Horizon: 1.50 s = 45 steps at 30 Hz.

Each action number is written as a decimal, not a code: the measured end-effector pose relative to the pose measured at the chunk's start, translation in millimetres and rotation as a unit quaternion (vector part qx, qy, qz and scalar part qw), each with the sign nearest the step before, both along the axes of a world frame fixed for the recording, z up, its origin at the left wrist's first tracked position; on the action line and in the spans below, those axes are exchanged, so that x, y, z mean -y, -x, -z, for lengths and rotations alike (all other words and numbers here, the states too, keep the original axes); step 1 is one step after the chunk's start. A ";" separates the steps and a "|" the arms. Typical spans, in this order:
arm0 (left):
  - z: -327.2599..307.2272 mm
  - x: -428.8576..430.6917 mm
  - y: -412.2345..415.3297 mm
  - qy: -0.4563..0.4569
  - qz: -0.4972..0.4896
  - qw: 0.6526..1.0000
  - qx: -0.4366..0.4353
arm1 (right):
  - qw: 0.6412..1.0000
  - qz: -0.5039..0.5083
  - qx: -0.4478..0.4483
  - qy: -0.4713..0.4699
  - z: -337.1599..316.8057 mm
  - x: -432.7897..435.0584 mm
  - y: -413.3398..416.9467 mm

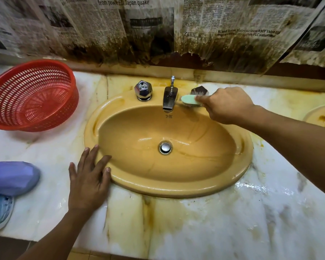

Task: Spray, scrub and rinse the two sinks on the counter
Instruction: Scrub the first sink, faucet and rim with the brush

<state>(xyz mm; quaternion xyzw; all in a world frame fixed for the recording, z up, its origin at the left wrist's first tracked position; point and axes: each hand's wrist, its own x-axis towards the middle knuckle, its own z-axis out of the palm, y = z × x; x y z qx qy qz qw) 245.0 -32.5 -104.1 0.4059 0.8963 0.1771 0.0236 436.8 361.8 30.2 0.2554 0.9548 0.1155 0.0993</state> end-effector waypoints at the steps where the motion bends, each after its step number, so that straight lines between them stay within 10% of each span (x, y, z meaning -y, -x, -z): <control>1: 0.1 -0.1 0.1 0.001 0.001 1.000 -0.002 | 1.000 0.001 0.000 0.006 2.4 0.1 -3.9; 12: 1.6 0.5 -0.3 0.008 0.001 1.000 -0.004 | 0.941 0.268 -0.130 0.164 38.3 -44.0 -68.3; 34: 0.8 2.8 -2.3 0.004 -0.002 1.000 0.010 | 0.912 0.273 -0.125 0.280 29.3 -7.0 -131.7; 45: -1.6 4.8 -9.8 -0.006 -0.013 1.000 0.010 | 0.839 0.358 -0.229 0.341 41.7 126.7 -195.9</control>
